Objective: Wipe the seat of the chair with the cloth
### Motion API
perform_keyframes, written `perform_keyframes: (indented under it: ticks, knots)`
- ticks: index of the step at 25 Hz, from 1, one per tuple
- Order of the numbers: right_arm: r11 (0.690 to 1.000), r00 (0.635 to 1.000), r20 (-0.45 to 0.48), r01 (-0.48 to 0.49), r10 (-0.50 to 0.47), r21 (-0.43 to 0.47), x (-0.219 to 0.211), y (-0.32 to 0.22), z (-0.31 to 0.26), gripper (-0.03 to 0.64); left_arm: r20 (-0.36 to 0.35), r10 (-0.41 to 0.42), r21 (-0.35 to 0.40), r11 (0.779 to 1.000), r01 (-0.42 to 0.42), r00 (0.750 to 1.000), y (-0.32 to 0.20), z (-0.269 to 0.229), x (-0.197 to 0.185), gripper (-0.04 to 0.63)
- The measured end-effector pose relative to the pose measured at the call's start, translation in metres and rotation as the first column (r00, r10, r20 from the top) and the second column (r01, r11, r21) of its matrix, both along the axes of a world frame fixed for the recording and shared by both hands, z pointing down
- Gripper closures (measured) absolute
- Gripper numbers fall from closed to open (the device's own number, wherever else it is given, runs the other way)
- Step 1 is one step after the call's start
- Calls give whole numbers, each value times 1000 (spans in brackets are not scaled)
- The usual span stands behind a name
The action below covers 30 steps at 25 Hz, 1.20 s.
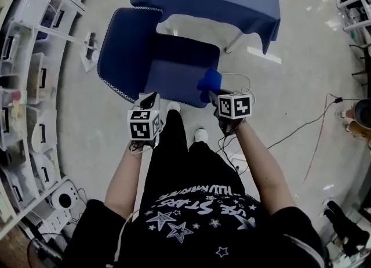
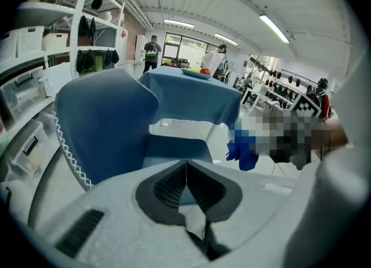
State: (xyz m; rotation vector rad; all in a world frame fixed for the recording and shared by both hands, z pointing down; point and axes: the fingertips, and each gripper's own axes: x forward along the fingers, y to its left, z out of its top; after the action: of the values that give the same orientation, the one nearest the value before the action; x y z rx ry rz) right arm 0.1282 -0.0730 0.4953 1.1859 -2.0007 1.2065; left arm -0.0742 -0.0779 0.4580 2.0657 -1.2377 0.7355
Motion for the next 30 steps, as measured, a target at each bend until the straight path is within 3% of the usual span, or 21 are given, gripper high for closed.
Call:
perform_keyframes:
  ticks: [8, 14, 19, 26, 30]
  knots:
    - [998, 998, -45, 41, -42, -40, -32, -84, 36, 560, 10, 65, -97, 993, -63, 998, -77, 61, 5, 575]
    - [988, 983, -110, 142, -149, -63, -49, -137, 81, 560, -8, 69, -197, 978, -70, 998, -105, 114, 22, 575]
    - [976, 978, -52, 197, -203, -92, -88, -177, 127, 560, 7, 10, -265, 964, -8, 1000, -125, 160, 8, 575]
    - [971, 975, 17, 223, -223, -87, -140, -231, 167, 560, -32, -67, -335, 941, 53, 997, -129, 196, 9, 575]
    - [968, 971, 36, 237, -234, -88, -164, -248, 187, 560, -35, -63, -372, 927, 45, 997, -119, 209, 9, 575]
